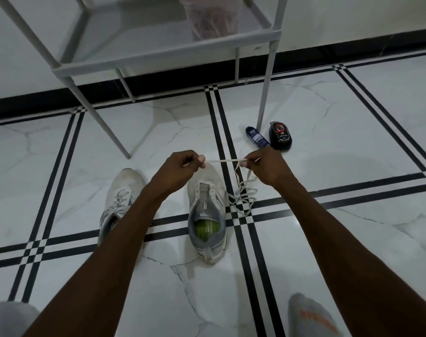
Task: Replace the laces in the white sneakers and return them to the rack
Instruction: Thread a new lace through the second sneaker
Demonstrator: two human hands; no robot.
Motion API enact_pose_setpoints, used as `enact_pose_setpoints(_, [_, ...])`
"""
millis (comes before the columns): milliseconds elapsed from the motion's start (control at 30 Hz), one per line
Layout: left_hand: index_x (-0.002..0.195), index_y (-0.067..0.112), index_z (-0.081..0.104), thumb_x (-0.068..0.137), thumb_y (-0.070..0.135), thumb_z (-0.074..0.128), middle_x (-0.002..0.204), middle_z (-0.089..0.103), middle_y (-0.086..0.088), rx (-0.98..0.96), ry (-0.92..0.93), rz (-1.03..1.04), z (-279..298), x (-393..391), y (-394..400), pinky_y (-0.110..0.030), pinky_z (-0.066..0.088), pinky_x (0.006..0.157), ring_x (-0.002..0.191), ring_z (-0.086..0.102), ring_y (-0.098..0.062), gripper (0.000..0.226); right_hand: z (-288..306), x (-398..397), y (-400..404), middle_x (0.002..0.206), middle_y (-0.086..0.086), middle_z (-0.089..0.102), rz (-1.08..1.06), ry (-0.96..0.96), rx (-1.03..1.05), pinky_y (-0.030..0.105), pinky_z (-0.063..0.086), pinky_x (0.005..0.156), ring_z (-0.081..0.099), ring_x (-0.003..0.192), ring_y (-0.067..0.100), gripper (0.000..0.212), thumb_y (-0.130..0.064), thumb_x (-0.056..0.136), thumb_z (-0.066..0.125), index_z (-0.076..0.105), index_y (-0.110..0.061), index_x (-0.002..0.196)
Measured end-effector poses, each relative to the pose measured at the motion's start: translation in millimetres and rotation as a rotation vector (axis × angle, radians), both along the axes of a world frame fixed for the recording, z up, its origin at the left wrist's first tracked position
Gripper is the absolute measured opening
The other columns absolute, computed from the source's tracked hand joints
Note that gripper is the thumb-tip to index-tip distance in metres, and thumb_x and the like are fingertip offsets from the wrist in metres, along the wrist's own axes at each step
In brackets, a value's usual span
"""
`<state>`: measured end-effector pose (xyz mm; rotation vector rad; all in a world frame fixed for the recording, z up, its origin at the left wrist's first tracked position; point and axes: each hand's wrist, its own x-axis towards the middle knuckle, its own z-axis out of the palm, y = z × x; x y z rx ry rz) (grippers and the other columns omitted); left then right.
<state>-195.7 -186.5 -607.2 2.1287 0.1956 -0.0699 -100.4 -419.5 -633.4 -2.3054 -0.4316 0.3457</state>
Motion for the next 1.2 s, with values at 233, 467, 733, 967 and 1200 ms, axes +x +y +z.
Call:
enact_pose_setpoints(233, [0.077,0.02,0.07,0.099,0.038,0.061,0.065,0.064,0.018,0.141,-0.065,0.041,-16.4,-0.2,-13.6,-0.008,0.039,0.065,0.066,0.06,0.008,0.03,6.2,-26.4,40.1,0.115,0.002,0.072,0.299,0.192,0.228,0.021,0.054,0.087,0.069,0.101,0.011,0.047,-0.014,0.082,0.08,0.066,-0.018,0.127])
enact_pose_setpoints(467, [0.086,0.012,0.072,0.098,0.039,0.063,0.069,0.064,0.017,0.15,-0.041,0.173,-19.9,-10.5,6.8,-0.005,0.038,0.057,0.06,0.059,0.007,0.031,-10.3,-18.1,49.2,0.089,0.008,0.075,0.117,0.242,0.307,0.031,0.062,0.076,0.074,0.079,0.016,0.018,-0.005,0.091,0.069,0.077,-0.006,0.107])
enact_pose_setpoints(733, [0.083,0.004,0.07,0.098,0.035,0.065,0.065,0.071,-0.005,0.053,-0.005,0.259,-32.6,-18.8,-2.9,-0.009,0.044,0.051,0.047,0.062,-0.002,0.034,-8.3,-40.2,68.5,0.101,0.0,0.077,0.212,0.246,0.453,0.018,0.056,0.075,0.072,0.091,0.007,0.022,-0.011,0.086,0.076,0.076,-0.008,0.108])
enact_pose_setpoints(967, [0.102,0.01,0.068,0.094,0.037,0.066,0.094,0.072,-0.003,0.203,0.09,0.367,-66.7,-29.9,-3.9,-0.04,0.056,0.083,0.083,0.067,-0.02,0.028,-37.6,-32.4,62.5,0.093,0.006,0.077,0.139,0.113,0.223,0.018,0.055,0.077,0.069,0.074,0.003,0.015,-0.011,0.082,0.079,0.08,-0.008,0.096])
enact_pose_setpoints(1200, [0.114,0.005,0.072,0.081,0.029,0.081,0.107,0.072,-0.01,0.273,0.133,0.318,-78.0,-25.2,-15.7,-0.025,0.046,0.087,0.103,0.066,-0.023,0.042,-62.9,-36.3,63.5,0.096,0.008,0.077,0.101,0.05,0.066,0.024,0.053,0.086,0.07,0.091,0.016,0.015,-0.001,0.083,0.068,0.08,-0.006,0.09])
